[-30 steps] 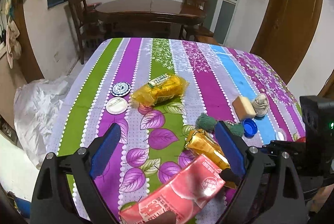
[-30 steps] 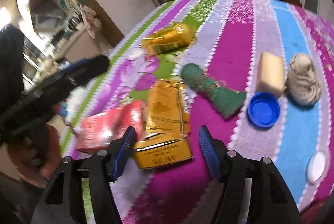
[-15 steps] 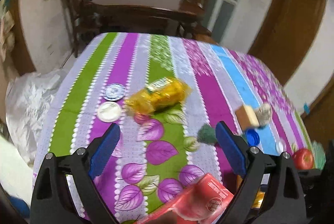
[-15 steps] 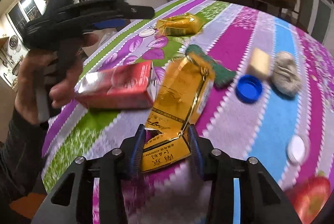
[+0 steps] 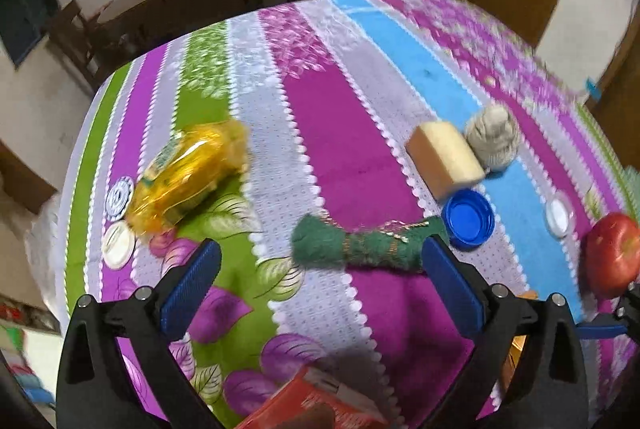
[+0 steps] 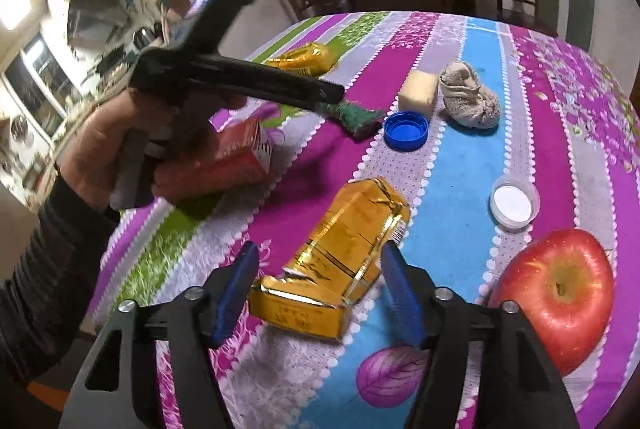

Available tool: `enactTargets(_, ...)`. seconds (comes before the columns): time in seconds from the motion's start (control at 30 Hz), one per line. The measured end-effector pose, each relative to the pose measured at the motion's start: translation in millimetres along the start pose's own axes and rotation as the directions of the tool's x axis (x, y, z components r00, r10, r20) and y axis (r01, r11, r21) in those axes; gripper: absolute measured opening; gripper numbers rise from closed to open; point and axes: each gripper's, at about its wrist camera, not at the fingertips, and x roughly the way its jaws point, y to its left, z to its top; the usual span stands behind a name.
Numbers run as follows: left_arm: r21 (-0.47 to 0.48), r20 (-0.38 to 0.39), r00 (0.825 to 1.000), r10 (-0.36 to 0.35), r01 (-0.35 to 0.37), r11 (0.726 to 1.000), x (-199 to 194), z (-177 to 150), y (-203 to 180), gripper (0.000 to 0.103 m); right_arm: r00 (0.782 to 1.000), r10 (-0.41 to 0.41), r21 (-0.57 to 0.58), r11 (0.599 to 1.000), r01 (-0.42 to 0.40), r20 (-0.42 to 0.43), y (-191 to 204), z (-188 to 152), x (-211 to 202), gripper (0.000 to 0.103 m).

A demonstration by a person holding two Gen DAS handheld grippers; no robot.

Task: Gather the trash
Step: 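Grasp the gold packet with the right tool and lift it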

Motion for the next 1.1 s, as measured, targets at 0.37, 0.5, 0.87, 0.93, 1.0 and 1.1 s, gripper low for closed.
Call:
enactTargets(0.37,0.071,-0.108,0.958,-0.266,0.274,0.959,-16,-14,-26,0.087,0.994,-0.082,-0.136,0.988,0.073,-0.066,17,-10,19,0.040)
enactTargets(0.5,0.010,0.092,0.968,-0.233,0.233,0.972,-47,-5,2,0.087,0.996,-0.071,-0.141,0.988,0.062,-0.061,12,-26,0,0.037)
enactTargets(0.87,0.003,-0.195,0.978,-0.077,0.080,0.997,28,15,3,0.066,1.000,-0.021,-0.084,0.996,0.019,-0.020,9,-50,-21,0.037)
enactTargets(0.93,0.056,-0.231,0.946,-0.230,0.249,0.967,13,4,-18,0.064,1.000,-0.019,-0.089,0.996,0.017,-0.021,10,-51,-22,0.037)
enactTargets(1.0,0.173,-0.234,0.928,-0.291,0.334,0.926,-14,-10,-47,0.064,1.000,-0.020,-0.100,0.995,0.018,-0.022,11,-55,-26,0.037)
enactTargets(1.1,0.221,-0.157,0.933,-0.325,0.354,0.909,-51,-18,-60,0.064,1.000,-0.023,-0.109,0.994,0.021,-0.016,10,-61,-35,0.037)
